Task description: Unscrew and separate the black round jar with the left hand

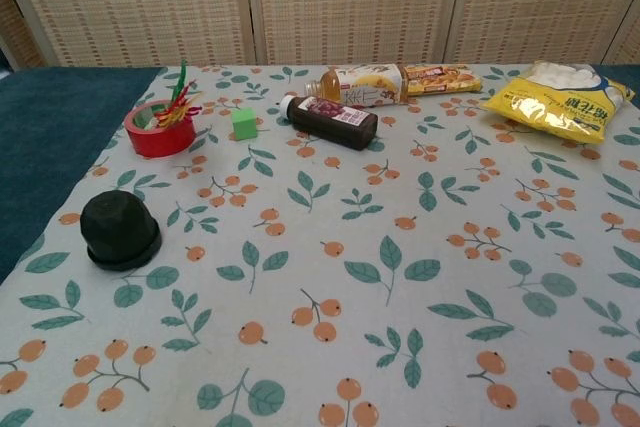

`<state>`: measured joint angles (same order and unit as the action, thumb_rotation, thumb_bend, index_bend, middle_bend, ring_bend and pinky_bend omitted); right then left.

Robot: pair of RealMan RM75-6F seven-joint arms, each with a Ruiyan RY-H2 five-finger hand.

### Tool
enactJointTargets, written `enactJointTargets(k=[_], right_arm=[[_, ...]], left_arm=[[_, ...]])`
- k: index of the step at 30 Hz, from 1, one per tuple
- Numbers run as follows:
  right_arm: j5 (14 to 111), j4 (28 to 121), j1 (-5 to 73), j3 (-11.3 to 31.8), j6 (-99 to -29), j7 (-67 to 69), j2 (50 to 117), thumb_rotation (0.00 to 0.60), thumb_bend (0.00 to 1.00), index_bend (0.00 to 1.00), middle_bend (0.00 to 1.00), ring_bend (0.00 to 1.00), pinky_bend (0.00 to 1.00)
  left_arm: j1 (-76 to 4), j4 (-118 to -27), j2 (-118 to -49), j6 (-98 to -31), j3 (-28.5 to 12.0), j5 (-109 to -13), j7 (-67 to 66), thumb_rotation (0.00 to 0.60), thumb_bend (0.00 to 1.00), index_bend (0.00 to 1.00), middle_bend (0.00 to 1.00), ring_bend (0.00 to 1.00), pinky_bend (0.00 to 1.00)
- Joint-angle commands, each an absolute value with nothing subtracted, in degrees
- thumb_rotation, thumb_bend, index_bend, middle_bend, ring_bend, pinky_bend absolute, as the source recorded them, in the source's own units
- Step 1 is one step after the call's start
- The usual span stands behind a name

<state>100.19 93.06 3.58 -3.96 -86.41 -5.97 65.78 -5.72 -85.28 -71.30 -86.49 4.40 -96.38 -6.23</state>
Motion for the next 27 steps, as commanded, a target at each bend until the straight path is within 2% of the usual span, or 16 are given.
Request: enactJointTargets(k=[1, 3, 7, 10, 13, 14, 15, 16, 19, 23, 27], right_arm=[[100.3, 93.2, 3.6, -4.1, -86.3, -5.9, 65.8, 0.6, 0.12, 0.0, 0.0, 0.0, 0.0], [100.5, 93.2, 3.5, -4.2, -86.6, -6.0, 65.7, 0.6, 0.12, 0.0, 0.0, 0.0, 0.0], [101.1, 93.3, 3.1, -4.4, -87.4, -5.7, 65.7, 0.6, 0.12, 0.0, 0.0, 0.0, 0.0], [101.1, 93.4, 3.1, -4.4, -87.5, -5.7, 65.7, 0.6, 0.12, 0.0, 0.0, 0.0, 0.0], [101.0, 93.6, 2.9, -4.4, -87.6, -6.1, 65.7, 0.6, 0.12, 0.0, 0.0, 0.0, 0.0], [101.1, 93.6, 2.9, -4.4, -87.7, -6.4, 65.8, 0.6, 0.12, 0.0, 0.0, 0.0, 0.0], [101.6, 93.7, 3.0, -4.7, -87.5, -6.4, 65.8, 0.6, 0.12, 0.0, 0.0, 0.0, 0.0], [101.7, 93.7, 3.0, -4.7, -87.4, -6.3, 65.8, 0.6, 0.12, 0.0, 0.0, 0.0, 0.0], [101.6, 93.6, 3.1, -4.8, -86.8, -6.4, 65.8, 0.6, 0.12, 0.0, 0.0, 0.0, 0.0], [101.6, 93.7, 3.5, -5.1, -86.0, -5.9, 65.7, 0.6, 0.12, 0.0, 0.0, 0.0, 0.0], [101.6, 93.8, 3.7, -5.1, -85.9, -4.8, 65.3, 0.6, 0.12, 0.0, 0.0, 0.0, 0.0]], left_arm=[[-6.0, -85.6, -71.3, -86.3, 4.4, -96.8, -6.2, 0.6, 0.4, 0.0, 0.0, 0.0, 0.11], [-7.0, -86.2, -71.2, -85.3, 4.3, -97.6, -6.6, 0.6, 0.4, 0.0, 0.0, 0.0, 0.12], [-12.3, -91.7, -68.7, -78.2, 3.9, -99.3, -7.2, 0.6, 0.4, 0.0, 0.0, 0.0, 0.14], [-13.8, -93.8, -67.4, -75.8, 3.6, -98.7, -7.2, 0.6, 0.4, 0.0, 0.0, 0.0, 0.15], [-20.8, -100.4, -63.7, -64.4, 1.7, -95.5, -6.2, 0.6, 0.39, 0.0, 0.0, 0.0, 0.17], [-23.2, -102.6, -62.5, -59.8, 0.9, -93.2, -6.4, 0.6, 0.39, 0.0, 0.0, 0.0, 0.17], [-27.9, -105.3, -61.2, -51.1, -0.6, -88.3, -6.5, 0.6, 0.39, 0.0, 0.0, 0.0, 0.17], [-30.4, -106.8, -59.9, -46.4, -1.7, -84.7, -6.9, 0.6, 0.39, 0.0, 0.0, 0.0, 0.16], [-36.8, -109.3, -57.6, -36.6, -4.4, -74.3, -7.7, 0.6, 0.39, 0.0, 0.0, 0.0, 0.16], [-43.0, -108.3, -57.5, -30.2, -5.5, -64.1, -9.7, 0.6, 0.39, 0.0, 0.0, 0.0, 0.15], [-48.0, -106.3, -58.8, -27.8, -4.6, -56.4, -11.7, 0.6, 0.38, 0.0, 0.0, 0.0, 0.13]])
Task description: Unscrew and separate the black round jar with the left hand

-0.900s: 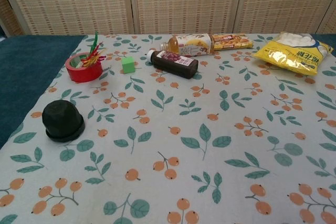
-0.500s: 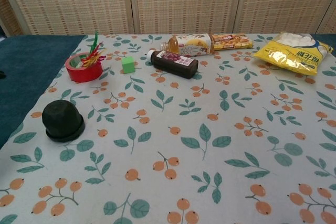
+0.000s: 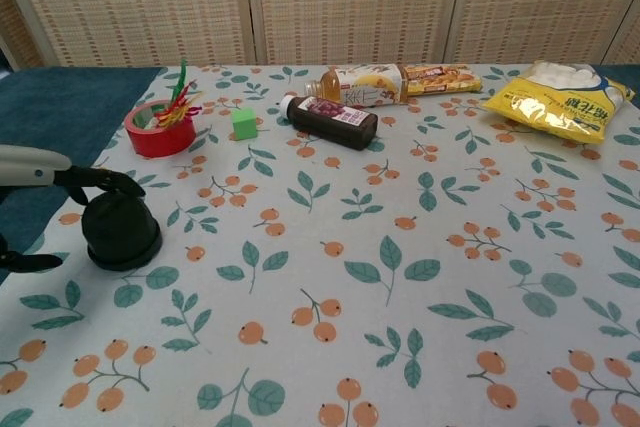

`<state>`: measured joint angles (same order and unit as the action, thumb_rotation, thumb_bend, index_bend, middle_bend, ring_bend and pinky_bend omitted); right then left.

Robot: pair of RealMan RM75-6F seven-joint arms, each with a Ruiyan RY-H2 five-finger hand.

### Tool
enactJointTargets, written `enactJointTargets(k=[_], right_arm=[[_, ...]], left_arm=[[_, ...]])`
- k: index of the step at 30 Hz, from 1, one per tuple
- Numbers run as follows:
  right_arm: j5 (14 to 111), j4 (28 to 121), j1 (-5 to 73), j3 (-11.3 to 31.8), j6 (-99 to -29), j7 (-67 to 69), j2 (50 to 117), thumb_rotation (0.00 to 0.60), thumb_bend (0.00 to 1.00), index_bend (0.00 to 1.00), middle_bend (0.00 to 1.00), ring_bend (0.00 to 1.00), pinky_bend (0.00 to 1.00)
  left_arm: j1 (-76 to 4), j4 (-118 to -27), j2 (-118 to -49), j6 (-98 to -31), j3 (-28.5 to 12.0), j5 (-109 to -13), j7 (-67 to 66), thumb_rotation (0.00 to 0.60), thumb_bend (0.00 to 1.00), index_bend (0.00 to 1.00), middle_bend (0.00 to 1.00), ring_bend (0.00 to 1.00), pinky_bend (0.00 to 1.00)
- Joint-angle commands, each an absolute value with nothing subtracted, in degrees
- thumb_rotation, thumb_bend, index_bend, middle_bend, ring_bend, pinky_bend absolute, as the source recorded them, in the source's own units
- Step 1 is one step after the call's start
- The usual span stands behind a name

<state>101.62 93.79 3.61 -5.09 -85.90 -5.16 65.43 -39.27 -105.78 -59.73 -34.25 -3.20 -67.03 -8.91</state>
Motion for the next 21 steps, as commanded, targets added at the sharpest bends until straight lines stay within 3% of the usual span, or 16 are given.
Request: enactJointTargets(k=[1, 11, 21], right_arm=[[101.7, 93.8, 3.7, -5.2, -85.9, -4.7, 65.2, 0.6, 0.12, 0.0, 0.0, 0.0, 0.0], [100.7, 93.6, 3.8, -4.7, -85.6, -4.2, 65.0, 0.6, 0.12, 0.0, 0.0, 0.0, 0.0], [100.9, 93.6, 3.7, -4.7, -86.3, -3.9, 64.9, 0.6, 0.12, 0.0, 0.0, 0.0, 0.0]], left_arm=[[-49.0, -105.8, -59.2, -27.9, -4.4, -55.0, -12.1, 0.6, 0.38, 0.0, 0.0, 0.0, 0.13], [-56.6, -103.5, -63.1, -34.1, 0.8, -43.5, -20.5, 0.6, 0.37, 0.0, 0.0, 0.0, 0.12], [-62.7, -100.8, -65.8, -34.6, 7.0, -32.8, -26.0, 0.6, 0.35, 0.0, 0.0, 0.0, 0.11]])
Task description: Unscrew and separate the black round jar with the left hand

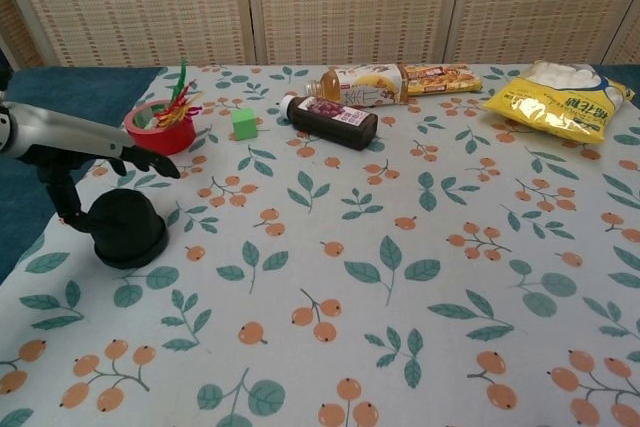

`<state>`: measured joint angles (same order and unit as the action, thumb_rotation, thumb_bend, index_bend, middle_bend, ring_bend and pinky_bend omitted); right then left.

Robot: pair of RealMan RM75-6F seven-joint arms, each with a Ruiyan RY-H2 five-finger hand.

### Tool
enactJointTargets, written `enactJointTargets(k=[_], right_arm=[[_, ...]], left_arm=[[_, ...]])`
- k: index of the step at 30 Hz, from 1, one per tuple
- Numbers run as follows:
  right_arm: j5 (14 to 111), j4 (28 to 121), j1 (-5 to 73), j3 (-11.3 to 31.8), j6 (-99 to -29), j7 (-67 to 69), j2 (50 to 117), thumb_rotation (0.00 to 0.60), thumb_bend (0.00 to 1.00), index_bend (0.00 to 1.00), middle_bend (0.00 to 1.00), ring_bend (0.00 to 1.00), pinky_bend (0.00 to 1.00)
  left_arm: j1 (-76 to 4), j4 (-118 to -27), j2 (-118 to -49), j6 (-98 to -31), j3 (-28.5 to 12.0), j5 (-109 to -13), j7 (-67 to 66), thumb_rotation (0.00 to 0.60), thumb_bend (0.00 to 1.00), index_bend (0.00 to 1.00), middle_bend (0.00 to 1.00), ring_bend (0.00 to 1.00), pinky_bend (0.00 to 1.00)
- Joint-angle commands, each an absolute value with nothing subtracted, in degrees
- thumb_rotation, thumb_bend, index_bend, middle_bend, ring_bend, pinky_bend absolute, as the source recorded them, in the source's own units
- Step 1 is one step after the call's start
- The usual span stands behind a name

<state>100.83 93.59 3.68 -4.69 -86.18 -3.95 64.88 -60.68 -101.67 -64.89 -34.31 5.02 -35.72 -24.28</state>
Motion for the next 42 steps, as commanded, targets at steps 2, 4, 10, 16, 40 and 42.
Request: enactJointTargets(k=[2, 4, 10, 16, 40, 42], right_arm=[[100.9, 93.6, 3.6, -4.6, -86.4, -3.9, 64.9, 0.6, 0.12, 0.0, 0.0, 0.0, 0.0], [100.9, 93.6, 3.6, -4.6, -86.4, -4.0, 65.0, 0.6, 0.12, 0.0, 0.0, 0.0, 0.0], [100.8, 93.8, 3.7, -4.7, -86.0, -4.3, 65.0, 0.6, 0.12, 0.0, 0.0, 0.0, 0.0], [100.7, 93.8, 3.6, -4.6, -86.1, -4.2, 65.0, 0.6, 0.12, 0.0, 0.0, 0.0, 0.0], [100.4, 93.9, 3.7, -4.6, -85.9, -4.3, 64.9, 0.6, 0.12, 0.0, 0.0, 0.0, 0.0], [100.4, 93.9, 3.6, -4.6, -86.0, -4.3, 64.9, 0.6, 0.12, 0.0, 0.0, 0.0, 0.0]], left_arm=[[-64.0, -100.6, -66.1, -34.6, 8.3, -30.7, -26.8, 0.6, 0.35, 0.0, 0.0, 0.0, 0.12], [-65.3, -100.5, -66.5, -34.7, 9.5, -29.0, -27.8, 0.6, 0.35, 0.0, 0.0, 0.0, 0.13], [-68.3, -100.2, -67.7, -35.0, 11.5, -25.5, -29.2, 0.6, 0.35, 0.0, 0.0, 0.0, 0.16], [-72.1, -99.5, -69.6, -34.4, 14.2, -20.7, -31.1, 0.6, 0.35, 0.0, 0.0, 0.0, 0.18], [-77.6, -99.5, -73.8, -39.3, 20.7, -14.8, -34.3, 0.6, 0.38, 0.33, 0.42, 0.27, 0.48], [-77.0, -99.6, -74.2, -40.4, 20.9, -16.1, -34.5, 0.6, 0.4, 0.38, 0.44, 0.29, 0.51]])
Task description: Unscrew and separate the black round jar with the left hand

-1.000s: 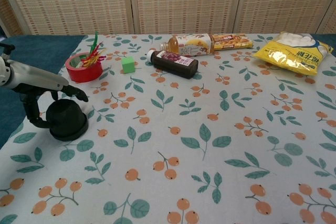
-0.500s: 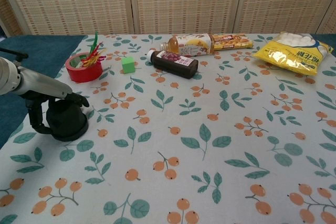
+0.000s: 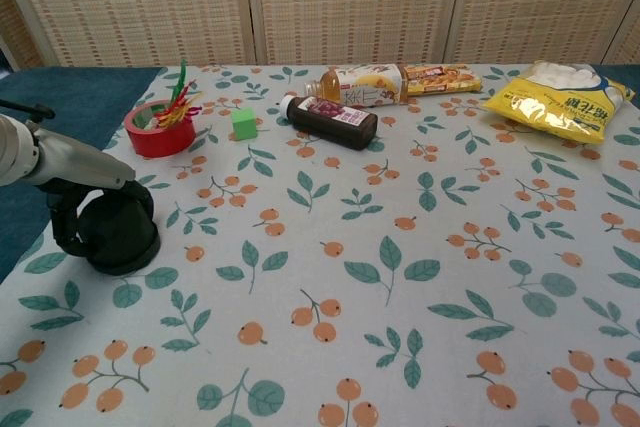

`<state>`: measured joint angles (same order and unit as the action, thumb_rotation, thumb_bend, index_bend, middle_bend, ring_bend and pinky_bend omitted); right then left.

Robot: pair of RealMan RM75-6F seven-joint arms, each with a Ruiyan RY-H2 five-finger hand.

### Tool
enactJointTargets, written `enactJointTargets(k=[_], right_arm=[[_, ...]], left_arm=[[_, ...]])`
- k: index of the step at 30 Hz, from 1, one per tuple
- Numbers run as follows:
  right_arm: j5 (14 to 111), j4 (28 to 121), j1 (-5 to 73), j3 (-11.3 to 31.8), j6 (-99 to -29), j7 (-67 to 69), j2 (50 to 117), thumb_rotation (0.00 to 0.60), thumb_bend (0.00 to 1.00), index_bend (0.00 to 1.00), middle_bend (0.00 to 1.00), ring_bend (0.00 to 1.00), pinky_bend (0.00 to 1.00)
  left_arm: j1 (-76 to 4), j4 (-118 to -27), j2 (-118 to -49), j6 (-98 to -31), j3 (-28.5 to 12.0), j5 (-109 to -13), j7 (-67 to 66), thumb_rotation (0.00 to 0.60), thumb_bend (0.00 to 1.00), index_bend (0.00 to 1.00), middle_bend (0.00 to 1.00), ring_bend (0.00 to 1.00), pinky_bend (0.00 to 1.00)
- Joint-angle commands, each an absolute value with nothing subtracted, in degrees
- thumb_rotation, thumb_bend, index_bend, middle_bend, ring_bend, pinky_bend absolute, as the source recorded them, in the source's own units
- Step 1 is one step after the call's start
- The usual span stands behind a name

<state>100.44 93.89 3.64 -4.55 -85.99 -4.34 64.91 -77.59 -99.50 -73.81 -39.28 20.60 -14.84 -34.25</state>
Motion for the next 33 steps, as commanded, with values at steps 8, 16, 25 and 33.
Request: enactJointTargets(k=[8, 16, 25, 33], right_arm=[[100.5, 94.0, 3.5, -4.6, -86.2, -4.1, 64.8, 0.6, 0.12, 0.0, 0.0, 0.0, 0.0], [100.8, 94.0, 3.6, -4.7, -86.0, -4.1, 64.8, 0.6, 0.12, 0.0, 0.0, 0.0, 0.0], [101.2, 94.1, 3.5, -4.9, -86.2, -4.1, 64.7, 0.6, 0.12, 0.0, 0.0, 0.0, 0.0], [101.0, 94.1, 3.8, -4.9, -85.6, -4.1, 64.7, 0.6, 0.12, 0.0, 0.0, 0.0, 0.0]], left_arm=[[-70.3, -99.5, -76.6, -50.2, 20.4, -25.1, -33.8, 0.6, 0.55, 0.65, 0.69, 0.54, 0.76], [-61.7, -99.7, -75.8, -56.9, 19.4, -39.3, -29.5, 0.6, 0.68, 0.76, 0.82, 0.67, 0.89], [-59.6, -102.5, -72.2, -56.6, 18.3, -45.0, -32.3, 0.6, 0.76, 0.78, 0.85, 0.68, 0.9], [-57.9, -103.8, -70.3, -57.6, 16.2, -46.0, -35.0, 0.6, 0.8, 0.78, 0.85, 0.69, 0.91]])
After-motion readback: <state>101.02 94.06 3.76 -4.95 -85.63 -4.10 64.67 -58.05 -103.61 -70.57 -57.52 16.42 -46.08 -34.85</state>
